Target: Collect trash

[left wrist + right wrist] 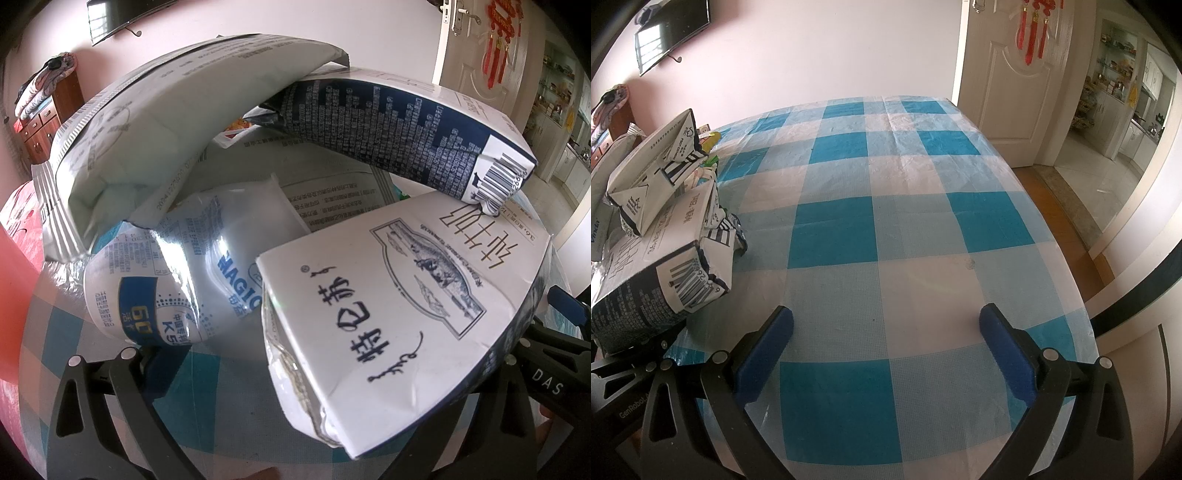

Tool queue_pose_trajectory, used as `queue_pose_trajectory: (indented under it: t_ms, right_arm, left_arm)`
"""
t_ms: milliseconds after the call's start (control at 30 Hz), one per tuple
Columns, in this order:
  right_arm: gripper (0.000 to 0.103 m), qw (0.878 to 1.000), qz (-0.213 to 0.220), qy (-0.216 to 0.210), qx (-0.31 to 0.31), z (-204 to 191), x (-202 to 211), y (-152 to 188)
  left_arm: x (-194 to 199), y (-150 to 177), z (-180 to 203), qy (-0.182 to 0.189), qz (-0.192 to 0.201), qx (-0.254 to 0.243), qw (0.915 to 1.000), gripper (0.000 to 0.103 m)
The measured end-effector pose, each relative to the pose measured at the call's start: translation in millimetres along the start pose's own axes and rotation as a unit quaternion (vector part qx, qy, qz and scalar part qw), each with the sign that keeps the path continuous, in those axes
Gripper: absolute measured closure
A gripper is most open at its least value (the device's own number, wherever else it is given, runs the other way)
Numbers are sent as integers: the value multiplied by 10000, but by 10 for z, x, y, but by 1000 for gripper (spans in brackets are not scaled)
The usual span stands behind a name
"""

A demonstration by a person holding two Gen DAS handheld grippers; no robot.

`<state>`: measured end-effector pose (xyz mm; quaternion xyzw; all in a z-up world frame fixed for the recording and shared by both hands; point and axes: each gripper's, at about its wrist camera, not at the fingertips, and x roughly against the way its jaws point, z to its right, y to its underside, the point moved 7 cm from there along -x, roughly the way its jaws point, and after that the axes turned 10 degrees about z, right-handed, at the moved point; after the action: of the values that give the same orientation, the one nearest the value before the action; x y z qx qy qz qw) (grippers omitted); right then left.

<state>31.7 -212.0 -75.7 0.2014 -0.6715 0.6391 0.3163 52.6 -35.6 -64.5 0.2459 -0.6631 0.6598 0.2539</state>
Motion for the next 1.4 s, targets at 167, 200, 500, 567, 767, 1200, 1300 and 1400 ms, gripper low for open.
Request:
queue_pose_trajectory:
  t_ms: [167, 200, 500, 567, 767, 1200, 1300, 1400]
  right_arm:
    - [4, 10000, 1, -2, -1, 1, 1, 1]
    - [4, 10000, 2, -2, -2, 1, 0, 1]
    - [4, 10000, 5, -4, -5, -1, -3, 0]
    - [4, 10000, 5, -4, -5, 0, -2, 2]
    - [4, 10000, 6, -4, -5, 1, -2, 2]
    - [4, 10000, 9, -4, -6, 1, -2, 1]
    - [4, 10000, 11, -3, -8, 2, -2, 4]
    - [4, 10000, 5, -3, 0, 5, -5, 1]
  left_arm:
    - [0, 0, -3, 0, 0, 0, 10000, 4]
    - [0, 1, -3, 0, 0, 0, 10000, 4]
    - [1, 1, 0, 0, 1, 0, 10000, 4]
    - [1, 1, -2, 0, 0, -1, 10000, 4]
    - [1, -1, 8, 0, -1, -1, 10000, 4]
    - [2, -1, 0, -1, 1, -1, 10000, 4]
    - [-11, -10, -37, -1, 2, -3, 10000, 4]
    - [-13, -1, -34, 0, -1, -3, 10000, 4]
